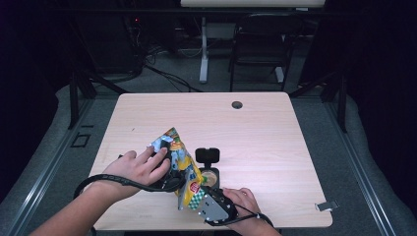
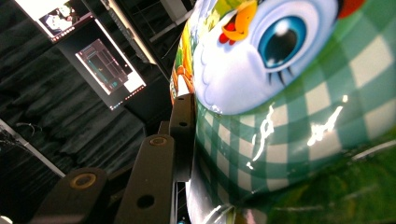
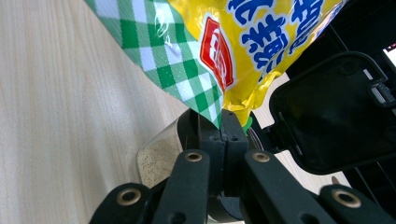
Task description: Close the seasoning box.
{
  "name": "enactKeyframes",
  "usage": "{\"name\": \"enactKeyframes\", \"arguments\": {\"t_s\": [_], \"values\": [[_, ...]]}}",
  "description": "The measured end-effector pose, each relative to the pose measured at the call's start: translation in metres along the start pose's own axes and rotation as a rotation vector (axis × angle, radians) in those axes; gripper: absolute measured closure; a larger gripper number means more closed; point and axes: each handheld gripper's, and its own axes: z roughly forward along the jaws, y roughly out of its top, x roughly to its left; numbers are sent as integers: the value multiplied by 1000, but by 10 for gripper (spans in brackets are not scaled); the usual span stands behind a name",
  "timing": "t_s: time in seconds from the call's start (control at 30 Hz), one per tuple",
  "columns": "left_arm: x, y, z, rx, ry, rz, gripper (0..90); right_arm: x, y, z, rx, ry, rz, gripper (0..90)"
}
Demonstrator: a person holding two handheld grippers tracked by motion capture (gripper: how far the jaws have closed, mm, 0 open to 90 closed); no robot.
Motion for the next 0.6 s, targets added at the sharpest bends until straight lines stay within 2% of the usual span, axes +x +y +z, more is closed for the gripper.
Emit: {"name": "enactKeyframes", "arguments": {"t_s": [0.5, 0.6], "values": [[3, 0, -1, -2, 4, 9, 735, 0, 0, 0, -5, 1, 3, 900], [2, 0, -1, 1, -2, -2, 736, 0, 1, 0, -6, 0, 4, 900]]}}
